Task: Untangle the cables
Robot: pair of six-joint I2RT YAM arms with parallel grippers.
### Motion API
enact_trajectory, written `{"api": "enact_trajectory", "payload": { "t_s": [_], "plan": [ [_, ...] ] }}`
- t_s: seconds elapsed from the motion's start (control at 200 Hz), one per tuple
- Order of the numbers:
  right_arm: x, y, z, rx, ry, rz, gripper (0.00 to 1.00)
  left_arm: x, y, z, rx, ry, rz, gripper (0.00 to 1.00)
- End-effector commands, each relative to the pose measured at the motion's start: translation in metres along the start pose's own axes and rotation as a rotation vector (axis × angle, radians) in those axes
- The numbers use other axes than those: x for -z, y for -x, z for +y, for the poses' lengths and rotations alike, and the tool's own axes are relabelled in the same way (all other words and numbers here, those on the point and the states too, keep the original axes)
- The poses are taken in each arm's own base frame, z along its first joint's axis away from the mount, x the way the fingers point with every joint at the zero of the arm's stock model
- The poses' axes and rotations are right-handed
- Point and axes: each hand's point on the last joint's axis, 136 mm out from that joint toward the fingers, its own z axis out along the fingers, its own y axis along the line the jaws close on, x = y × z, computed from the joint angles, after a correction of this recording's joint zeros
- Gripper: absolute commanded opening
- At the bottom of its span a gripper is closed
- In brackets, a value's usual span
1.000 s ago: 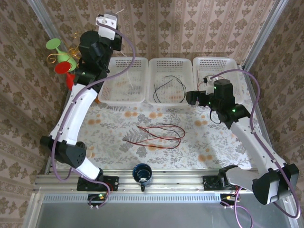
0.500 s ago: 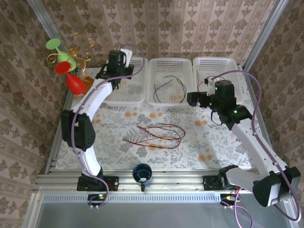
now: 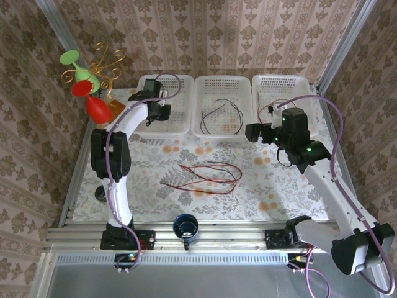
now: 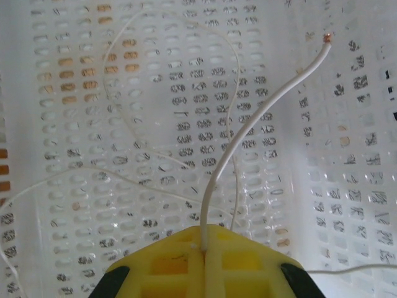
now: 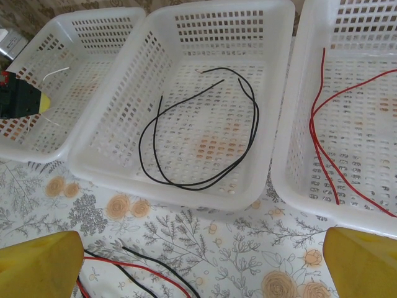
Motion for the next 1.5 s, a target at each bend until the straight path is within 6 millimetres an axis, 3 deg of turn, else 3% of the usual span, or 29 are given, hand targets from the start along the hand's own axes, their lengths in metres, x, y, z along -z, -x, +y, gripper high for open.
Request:
{"api": "enact_trajectory", "payload": {
  "t_s": [0.0, 0.07, 0.12, 0.235, 0.335, 0.595, 0.795, 0.88, 0.99, 1.175, 1.22, 1.35, 1.495],
  "plan": [
    [0.005, -0.005, -0.001, 0.001, 0.003, 0.012, 1.0, 0.009, 0.005, -0.008, 0.026, -0.036, 0.0, 0.05],
    [0.006, -0.005, 0.0, 0.002, 0.005, 0.012, 1.0, 0.016, 0.012, -0.003, 0.029, -0.012, -0.031, 0.05],
    [0.006, -0.006, -0.001, 0.001, 0.005, 0.014, 1.0, 0.024, 0.018, -0.002, 0.029, -0.004, -0.063, 0.12],
    [0.009, -0.007, -0.001, 0.0, 0.005, 0.014, 1.0, 0.037, 0.027, -0.001, 0.028, -0.007, -0.096, 0.62],
    [0.011, -0.007, 0.0, -0.001, 0.007, 0.01, 1.0, 0.049, 0.032, -0.002, 0.017, -0.01, -0.102, 0.75],
    [0.013, -0.012, 0.0, -0.01, 0.01, 0.018, 1.0, 0.091, 0.047, -0.008, 0.012, -0.01, -0.197, 0.8],
    [0.014, -0.028, -0.002, -0.048, 0.007, 0.071, 1.0, 0.123, 0.04, -0.028, -0.015, -0.059, -0.236, 0.8],
    [0.013, -0.041, -0.007, -0.112, -0.023, 0.114, 1.0, 0.136, 0.028, -0.043, -0.035, -0.087, -0.242, 0.8],
    [0.011, -0.075, -0.014, -0.225, -0.067, 0.231, 0.96, 0.151, 0.005, -0.061, -0.063, -0.119, -0.254, 0.79],
    [0.005, -0.131, -0.009, -0.284, -0.094, 0.41, 0.87, 0.159, -0.044, -0.086, -0.055, -0.179, -0.245, 0.78],
    [0.002, -0.142, -0.008, -0.287, -0.102, 0.44, 0.85, 0.159, -0.053, -0.084, -0.042, -0.173, -0.244, 0.78],
    [-0.007, -0.165, 0.003, -0.288, -0.087, 0.501, 0.74, 0.159, -0.084, -0.102, -0.044, -0.215, -0.231, 0.77],
    [-0.02, -0.186, 0.026, -0.281, -0.022, 0.563, 0.65, 0.152, -0.108, -0.1, -0.005, -0.21, -0.196, 0.76]
  ]
}}
